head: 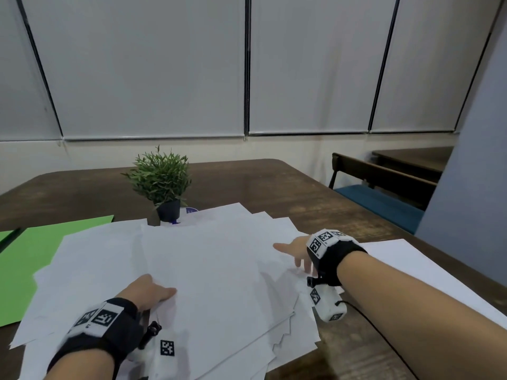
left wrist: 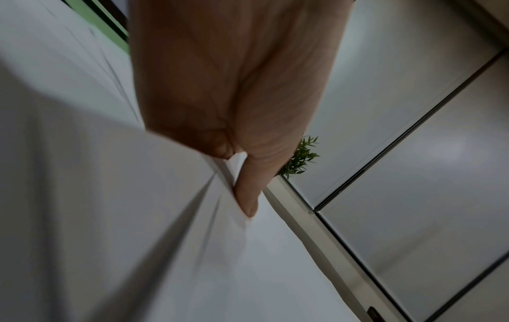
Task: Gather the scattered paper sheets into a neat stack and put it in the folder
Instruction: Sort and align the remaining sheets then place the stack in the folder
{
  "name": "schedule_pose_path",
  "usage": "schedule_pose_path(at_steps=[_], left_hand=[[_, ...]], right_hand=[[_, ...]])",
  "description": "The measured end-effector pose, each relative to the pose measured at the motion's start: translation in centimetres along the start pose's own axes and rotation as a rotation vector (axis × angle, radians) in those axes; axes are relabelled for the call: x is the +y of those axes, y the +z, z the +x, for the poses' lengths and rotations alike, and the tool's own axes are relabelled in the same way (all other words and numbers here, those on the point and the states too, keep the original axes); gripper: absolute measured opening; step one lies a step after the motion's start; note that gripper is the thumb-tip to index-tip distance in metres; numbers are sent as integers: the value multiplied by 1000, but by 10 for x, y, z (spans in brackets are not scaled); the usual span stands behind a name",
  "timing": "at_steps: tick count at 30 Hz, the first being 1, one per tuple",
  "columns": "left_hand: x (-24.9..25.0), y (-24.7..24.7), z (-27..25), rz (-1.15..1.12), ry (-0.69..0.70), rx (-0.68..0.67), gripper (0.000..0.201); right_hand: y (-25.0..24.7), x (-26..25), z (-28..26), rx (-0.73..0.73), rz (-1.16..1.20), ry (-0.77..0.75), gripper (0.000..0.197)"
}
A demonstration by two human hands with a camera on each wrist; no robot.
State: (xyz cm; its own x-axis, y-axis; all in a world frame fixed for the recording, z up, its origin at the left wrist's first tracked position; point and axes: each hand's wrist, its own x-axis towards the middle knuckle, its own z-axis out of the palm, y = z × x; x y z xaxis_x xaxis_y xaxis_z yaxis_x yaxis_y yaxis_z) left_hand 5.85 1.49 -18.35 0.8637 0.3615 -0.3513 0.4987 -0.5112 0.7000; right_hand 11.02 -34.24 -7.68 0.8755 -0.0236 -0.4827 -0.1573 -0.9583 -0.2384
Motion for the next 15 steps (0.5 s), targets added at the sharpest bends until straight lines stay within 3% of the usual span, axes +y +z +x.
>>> schedule_pose_path(at_steps=[2, 4, 6, 8, 15], left_hand=[[6, -2, -3, 7, -2, -16, 84], [27, -3, -28, 114, -9, -11, 73], [43, 0, -45, 231, -19, -11, 58], [57, -3, -61, 269, 13, 54, 52], [55, -6, -40, 309, 11, 96, 57]], right_hand=[[-13, 3, 8, -20, 69, 30, 78], [-20, 10, 33, 84, 84, 25, 81], [-22, 28, 94, 215, 23, 19, 102], [-17, 39, 134, 250, -2, 29, 115], [-19, 35, 90, 237, -98, 62, 115]])
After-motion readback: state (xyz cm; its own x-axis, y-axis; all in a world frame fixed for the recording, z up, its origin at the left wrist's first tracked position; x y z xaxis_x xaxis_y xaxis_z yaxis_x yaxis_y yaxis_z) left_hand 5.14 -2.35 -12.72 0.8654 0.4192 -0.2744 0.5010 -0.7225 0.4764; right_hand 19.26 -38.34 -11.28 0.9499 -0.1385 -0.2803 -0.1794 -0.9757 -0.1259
